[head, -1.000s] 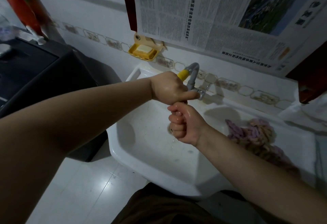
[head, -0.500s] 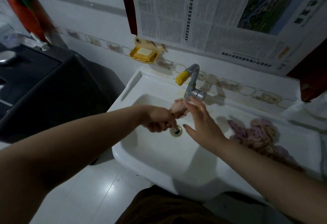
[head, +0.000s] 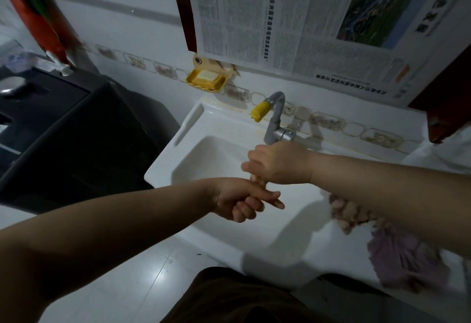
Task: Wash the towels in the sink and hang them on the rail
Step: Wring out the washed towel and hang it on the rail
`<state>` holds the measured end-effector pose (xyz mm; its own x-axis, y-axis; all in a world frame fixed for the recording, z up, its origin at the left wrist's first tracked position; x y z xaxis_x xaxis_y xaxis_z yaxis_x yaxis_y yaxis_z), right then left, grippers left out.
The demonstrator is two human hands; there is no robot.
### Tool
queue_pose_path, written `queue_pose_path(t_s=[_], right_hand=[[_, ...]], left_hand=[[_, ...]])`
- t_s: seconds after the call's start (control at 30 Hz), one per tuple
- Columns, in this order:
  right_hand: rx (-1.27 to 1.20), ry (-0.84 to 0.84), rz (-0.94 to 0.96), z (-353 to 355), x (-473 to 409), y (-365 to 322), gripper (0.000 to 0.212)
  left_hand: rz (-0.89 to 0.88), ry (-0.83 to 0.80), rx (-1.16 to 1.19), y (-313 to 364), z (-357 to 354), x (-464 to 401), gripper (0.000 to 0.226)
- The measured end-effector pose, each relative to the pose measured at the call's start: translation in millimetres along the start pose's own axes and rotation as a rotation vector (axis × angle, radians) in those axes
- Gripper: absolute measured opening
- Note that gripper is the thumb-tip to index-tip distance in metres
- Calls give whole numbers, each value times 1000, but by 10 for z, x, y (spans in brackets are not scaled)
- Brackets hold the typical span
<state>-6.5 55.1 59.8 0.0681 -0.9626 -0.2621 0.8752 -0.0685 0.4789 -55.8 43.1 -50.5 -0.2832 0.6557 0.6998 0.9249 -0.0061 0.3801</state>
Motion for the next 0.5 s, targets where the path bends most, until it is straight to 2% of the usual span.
queue_pose_path(t_s=[0.07,0.13,0.17,0.2,0.27,0.37,0.5], right_hand=[[40,-144,12,-128,-45,-42,28],[17,-458,-27,-379,-68,-69,19],[3,-642,-95,-547,-35,-41,10],[-23,-766,-203,-637,-12,18,11],[-147,-904,-430,-760,72,87,25],[-493,-918,-827,-942,271,124,22],[-1017,-741,-1191,-978,270,-14,27]], left_hand=[[10,181,-76,-13,179,6,14],[-11,408,-162,52,396,28,16],[-46,539,-235,144,529,46,15],[-100,667,-336,269,635,93,13],[-245,895,-690,600,736,239,11],[-360,1061,-1302,963,592,442,32],[-390,965,-1893,1186,343,504,41]])
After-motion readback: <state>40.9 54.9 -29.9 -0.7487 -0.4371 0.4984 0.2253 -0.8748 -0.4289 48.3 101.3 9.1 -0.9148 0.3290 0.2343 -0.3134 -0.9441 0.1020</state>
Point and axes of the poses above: each hand's wrist, its own x-axis away from the middle knuckle, its own z-axis out of the back of the hand, y = z × x, the point moved 10 cm from there along -x, towards the middle knuckle, and after that the axes turned 14 degrees about x, right-handed, at the moved point
